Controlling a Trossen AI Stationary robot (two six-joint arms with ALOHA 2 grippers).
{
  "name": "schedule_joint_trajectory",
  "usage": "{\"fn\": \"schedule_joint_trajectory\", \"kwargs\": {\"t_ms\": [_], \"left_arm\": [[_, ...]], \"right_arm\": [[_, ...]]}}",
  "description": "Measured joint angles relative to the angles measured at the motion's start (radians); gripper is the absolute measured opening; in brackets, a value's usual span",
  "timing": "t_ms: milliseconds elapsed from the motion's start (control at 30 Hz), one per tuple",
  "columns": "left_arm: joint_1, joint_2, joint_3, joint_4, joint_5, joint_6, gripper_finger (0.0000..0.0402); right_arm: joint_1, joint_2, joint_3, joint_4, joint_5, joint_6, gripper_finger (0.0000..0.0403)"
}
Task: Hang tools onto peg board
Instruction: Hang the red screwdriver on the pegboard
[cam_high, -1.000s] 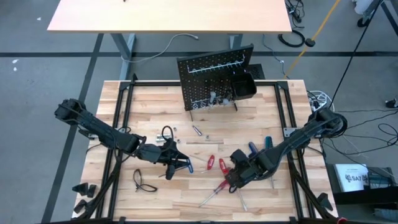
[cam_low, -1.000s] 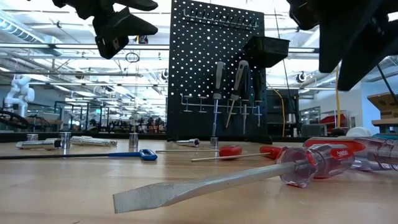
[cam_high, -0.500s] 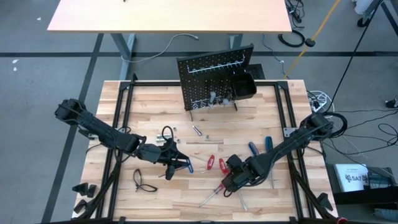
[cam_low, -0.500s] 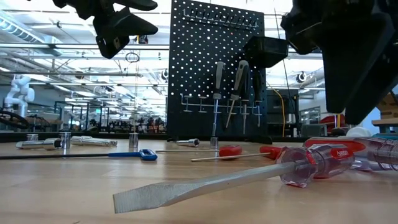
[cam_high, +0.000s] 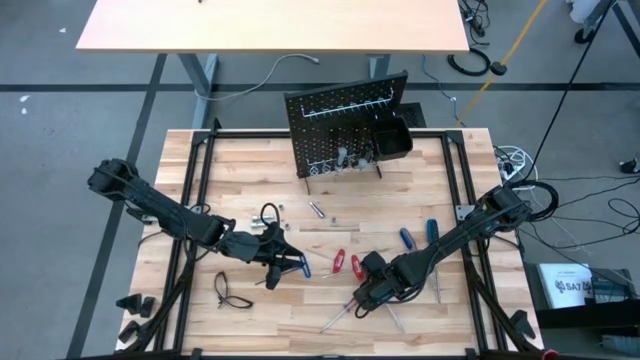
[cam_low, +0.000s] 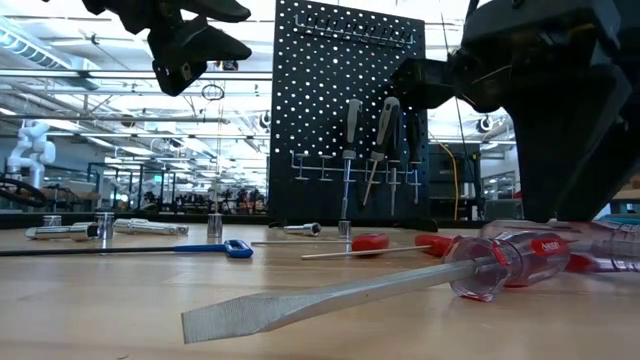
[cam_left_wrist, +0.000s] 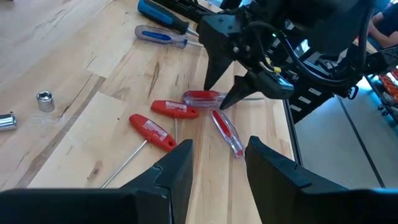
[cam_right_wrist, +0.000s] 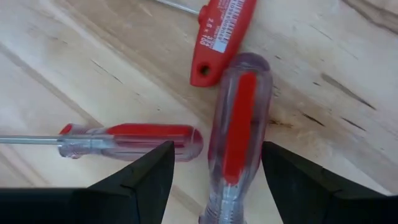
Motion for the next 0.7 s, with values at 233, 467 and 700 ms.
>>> {"fn": "schedule_joint_trajectory", "kwargs": {"t_ms": [233,467,700], "left_arm": [[0.000,0.000,0.000,0.000,0.000,0.002,0.0148],[0.000,0.000,0.000,0.000,0.001,0.000,0.0148],[0.000,0.000,0.000,-0.001,0.008,-0.005,0.0148]], "right_arm": [[-0.022,0.000,0.000,-0.007,0.056,-0.007,0.0232],[-0.044,0.034,0.000,-0.006,0.040,-0.034,0.0217],[-0.024,0.107,0.008,-0.026,-0.008,-0.024,0.0197]]}}
